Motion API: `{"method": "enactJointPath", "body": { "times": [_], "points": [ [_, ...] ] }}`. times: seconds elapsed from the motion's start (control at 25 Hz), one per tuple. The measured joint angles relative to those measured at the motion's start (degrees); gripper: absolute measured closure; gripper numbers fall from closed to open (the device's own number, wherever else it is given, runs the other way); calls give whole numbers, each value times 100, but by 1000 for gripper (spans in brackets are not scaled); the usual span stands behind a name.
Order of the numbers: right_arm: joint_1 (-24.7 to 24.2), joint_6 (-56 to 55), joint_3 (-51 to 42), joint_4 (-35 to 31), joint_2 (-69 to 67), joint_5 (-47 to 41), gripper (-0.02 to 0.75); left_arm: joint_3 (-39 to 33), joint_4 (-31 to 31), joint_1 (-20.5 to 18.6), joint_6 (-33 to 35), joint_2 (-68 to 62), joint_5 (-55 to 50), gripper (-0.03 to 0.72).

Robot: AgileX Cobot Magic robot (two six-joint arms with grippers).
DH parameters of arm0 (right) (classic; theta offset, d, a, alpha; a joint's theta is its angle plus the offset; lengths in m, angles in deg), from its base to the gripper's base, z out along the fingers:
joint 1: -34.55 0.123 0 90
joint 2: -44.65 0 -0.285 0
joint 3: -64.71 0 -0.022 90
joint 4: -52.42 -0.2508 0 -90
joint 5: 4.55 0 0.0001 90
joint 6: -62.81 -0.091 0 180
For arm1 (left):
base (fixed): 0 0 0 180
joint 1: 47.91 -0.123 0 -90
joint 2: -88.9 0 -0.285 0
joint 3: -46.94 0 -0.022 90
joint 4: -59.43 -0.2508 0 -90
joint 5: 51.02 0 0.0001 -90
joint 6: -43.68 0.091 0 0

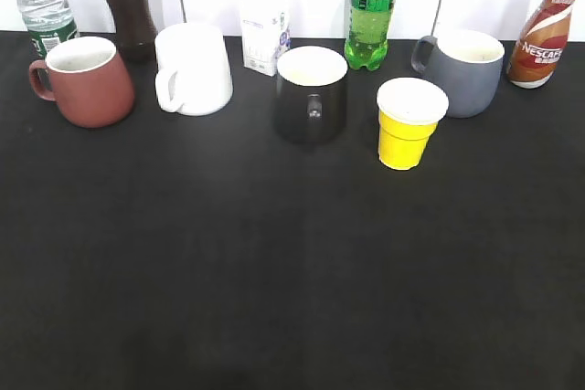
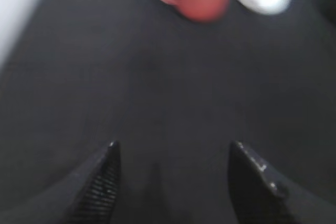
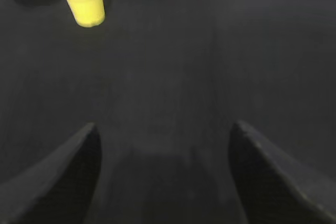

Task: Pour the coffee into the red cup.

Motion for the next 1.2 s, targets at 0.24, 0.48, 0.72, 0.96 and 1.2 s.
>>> {"method": "enactJointPath", "body": {
  "times": [0.24, 0.48, 0.72, 0.96, 1.2],
  "points": [
    [0, 0, 0, 0, 31, 1, 148, 0, 0, -67, 0, 65, -1, 263],
    [0, 0, 0, 0, 31, 1, 148, -7, 0, -67, 0, 65, -1, 316],
    [0, 0, 0, 0, 31, 6, 148, -7, -2, -72, 0, 65, -1, 358],
    [0, 0, 0, 0, 31, 6, 148, -9, -2, -74, 0, 65, -1, 419],
    [0, 0, 0, 0, 31, 6, 148, -9, 3, -74, 0, 65, -1, 457]
  ]
}}
